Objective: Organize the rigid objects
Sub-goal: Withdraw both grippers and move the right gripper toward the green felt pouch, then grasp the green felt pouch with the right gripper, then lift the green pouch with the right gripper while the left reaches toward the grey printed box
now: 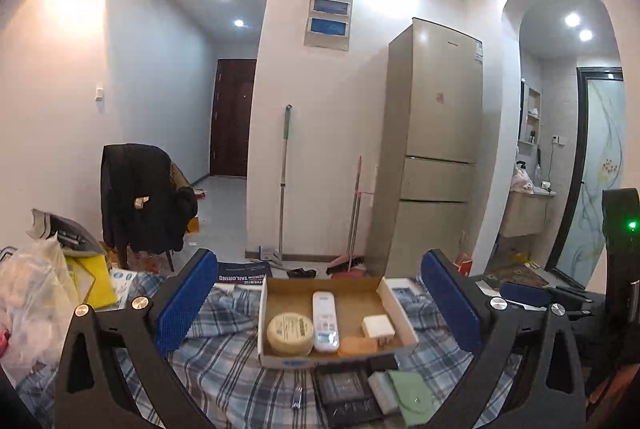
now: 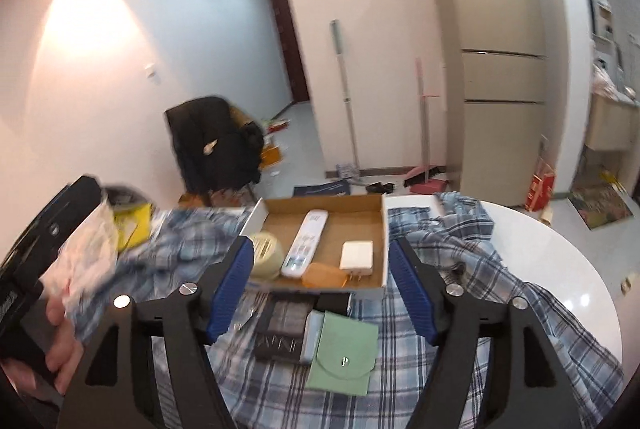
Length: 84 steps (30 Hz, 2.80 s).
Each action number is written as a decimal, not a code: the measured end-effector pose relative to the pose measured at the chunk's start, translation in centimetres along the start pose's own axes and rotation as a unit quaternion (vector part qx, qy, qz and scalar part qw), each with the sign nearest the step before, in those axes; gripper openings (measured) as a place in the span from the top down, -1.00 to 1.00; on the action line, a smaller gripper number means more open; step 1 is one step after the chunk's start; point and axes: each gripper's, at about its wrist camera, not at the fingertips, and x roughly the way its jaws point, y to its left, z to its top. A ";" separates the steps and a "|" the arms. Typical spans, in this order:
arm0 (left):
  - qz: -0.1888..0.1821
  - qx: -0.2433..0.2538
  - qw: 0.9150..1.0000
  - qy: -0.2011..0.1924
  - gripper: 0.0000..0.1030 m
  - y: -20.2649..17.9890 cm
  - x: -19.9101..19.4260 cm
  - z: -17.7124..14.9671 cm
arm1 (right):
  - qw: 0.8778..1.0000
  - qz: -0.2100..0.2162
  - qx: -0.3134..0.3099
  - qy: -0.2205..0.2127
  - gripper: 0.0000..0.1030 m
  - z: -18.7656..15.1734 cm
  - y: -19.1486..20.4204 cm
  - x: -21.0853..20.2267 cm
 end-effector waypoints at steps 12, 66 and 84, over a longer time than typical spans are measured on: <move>-0.010 0.024 0.999 0.034 -1.00 -0.4 1.4 -4.9 | 0.995 0.014 0.042 0.086 -0.34 -5.3 -2.6 5.2; 0.045 0.021 0.991 0.127 -1.00 2.1 6.5 -10.9 | 0.979 0.081 0.071 0.175 0.51 -9.6 -4.0 11.5; 0.044 0.027 0.991 0.126 -1.00 1.9 6.3 -11.0 | 0.973 -0.016 0.036 0.227 0.74 -10.7 -6.1 13.9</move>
